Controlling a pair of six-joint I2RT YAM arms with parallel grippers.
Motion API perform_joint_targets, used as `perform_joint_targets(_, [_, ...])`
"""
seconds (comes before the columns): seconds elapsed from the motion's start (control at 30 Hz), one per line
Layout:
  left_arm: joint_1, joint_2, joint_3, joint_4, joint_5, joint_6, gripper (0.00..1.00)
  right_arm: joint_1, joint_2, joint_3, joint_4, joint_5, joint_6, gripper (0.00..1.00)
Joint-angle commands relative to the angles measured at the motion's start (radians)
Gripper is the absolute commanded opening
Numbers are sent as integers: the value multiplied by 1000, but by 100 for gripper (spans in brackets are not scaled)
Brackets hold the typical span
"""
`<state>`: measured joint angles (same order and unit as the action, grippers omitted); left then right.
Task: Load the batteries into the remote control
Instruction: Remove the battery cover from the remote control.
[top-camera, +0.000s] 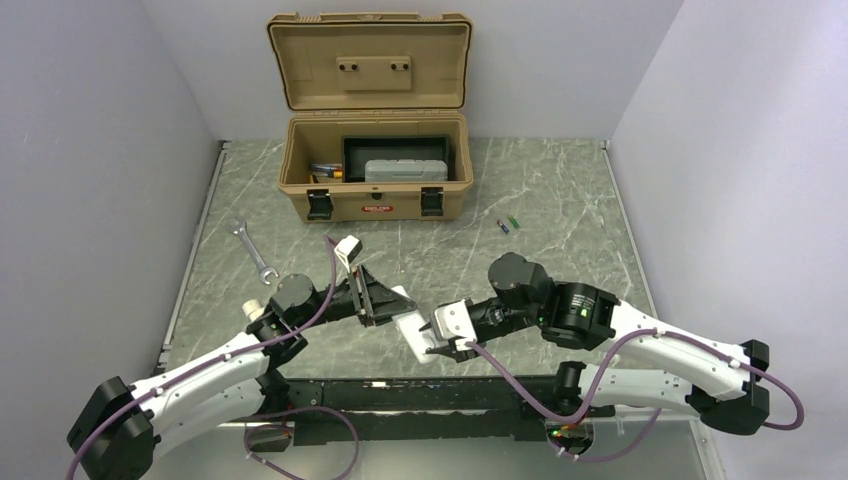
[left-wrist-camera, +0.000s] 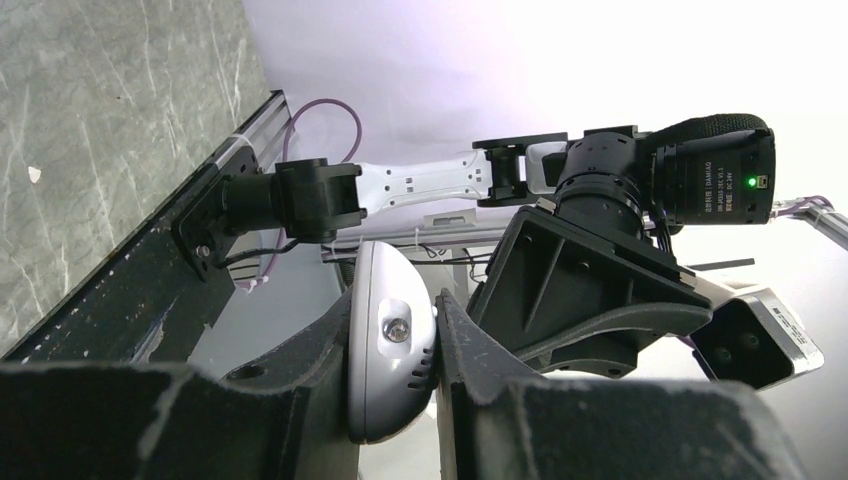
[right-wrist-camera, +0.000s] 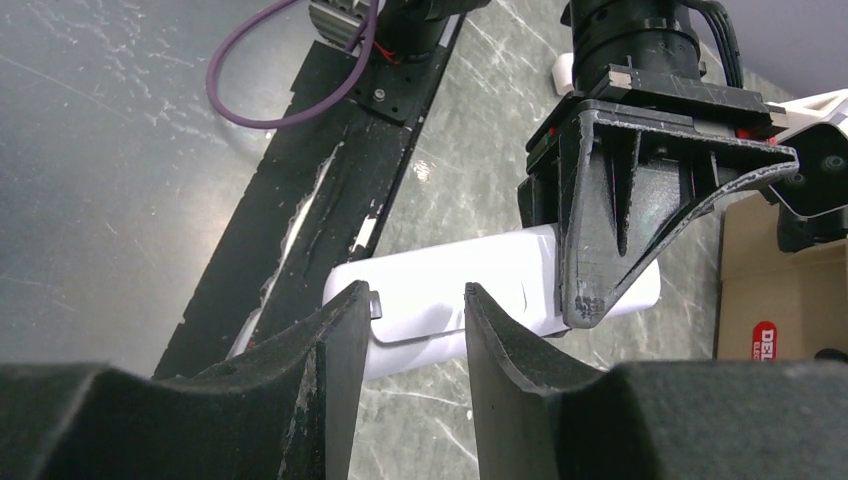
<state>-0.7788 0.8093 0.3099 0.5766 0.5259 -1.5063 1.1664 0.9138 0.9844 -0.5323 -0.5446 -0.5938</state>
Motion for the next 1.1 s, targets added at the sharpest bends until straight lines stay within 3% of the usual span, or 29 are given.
perform_joint_targets(0.0, [-14, -10, 3, 78, 22, -18, 0, -11, -25, -19, 18, 11, -4, 42])
perform_joint_targets(1.07, [-13, -5, -34, 98, 19, -26, 0, -10, -47, 10, 48, 40, -6, 44])
